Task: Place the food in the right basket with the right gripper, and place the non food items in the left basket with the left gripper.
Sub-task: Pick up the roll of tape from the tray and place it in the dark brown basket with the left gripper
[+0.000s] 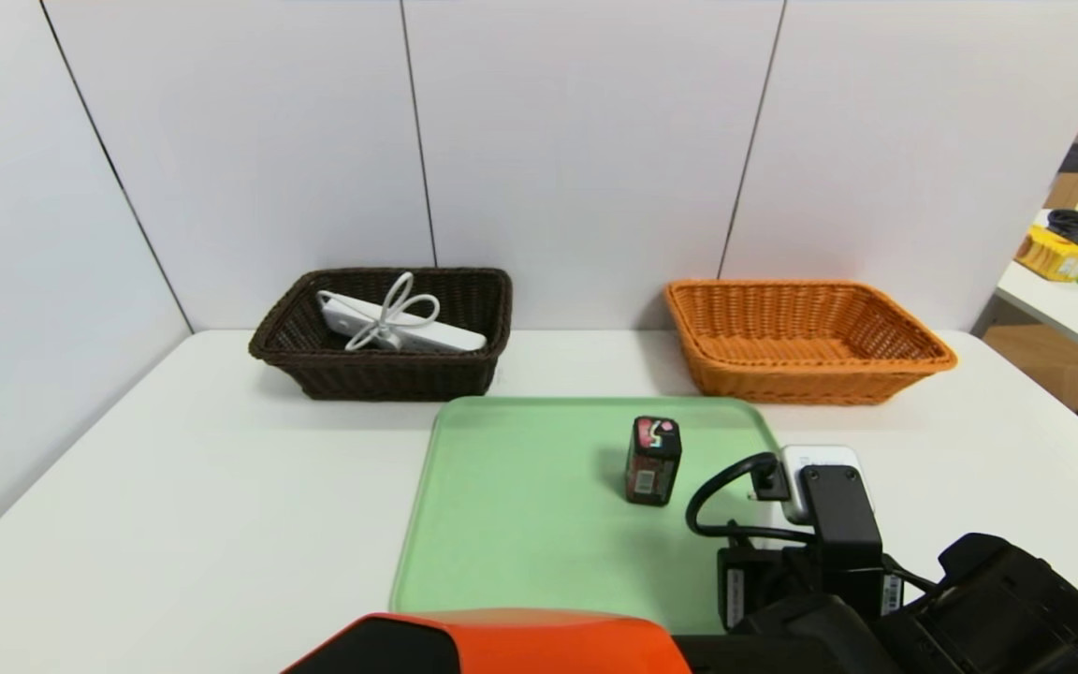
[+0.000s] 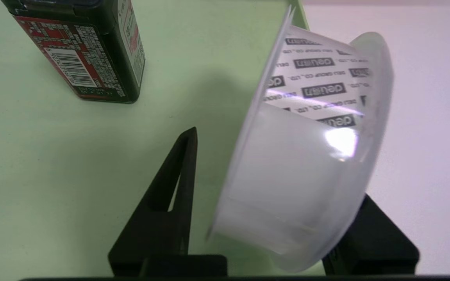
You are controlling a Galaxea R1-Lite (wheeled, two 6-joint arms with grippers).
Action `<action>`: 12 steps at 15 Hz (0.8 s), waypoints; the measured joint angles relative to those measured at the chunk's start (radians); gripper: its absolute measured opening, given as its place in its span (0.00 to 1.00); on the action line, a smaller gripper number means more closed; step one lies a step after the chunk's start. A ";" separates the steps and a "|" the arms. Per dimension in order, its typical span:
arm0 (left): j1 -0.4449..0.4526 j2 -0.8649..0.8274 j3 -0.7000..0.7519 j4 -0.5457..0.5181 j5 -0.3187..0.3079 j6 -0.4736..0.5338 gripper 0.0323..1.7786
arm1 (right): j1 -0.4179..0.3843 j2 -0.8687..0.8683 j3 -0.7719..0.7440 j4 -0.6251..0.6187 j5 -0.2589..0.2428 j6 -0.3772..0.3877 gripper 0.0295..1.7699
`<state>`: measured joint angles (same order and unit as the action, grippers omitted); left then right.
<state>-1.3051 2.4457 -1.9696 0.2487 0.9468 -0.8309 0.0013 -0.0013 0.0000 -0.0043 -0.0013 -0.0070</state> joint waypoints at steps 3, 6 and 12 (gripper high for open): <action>0.000 -0.003 0.000 0.003 0.000 -0.001 0.31 | 0.000 0.000 0.000 0.000 0.000 0.000 0.96; 0.000 -0.017 0.000 0.007 0.000 0.001 0.31 | 0.000 0.000 0.000 0.000 0.000 0.000 0.96; -0.001 -0.064 0.004 0.015 0.000 0.012 0.31 | 0.000 0.000 0.000 0.000 0.000 0.000 0.96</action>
<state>-1.3062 2.3813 -1.9655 0.2640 0.9472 -0.8187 0.0013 -0.0013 0.0000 -0.0038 -0.0017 -0.0066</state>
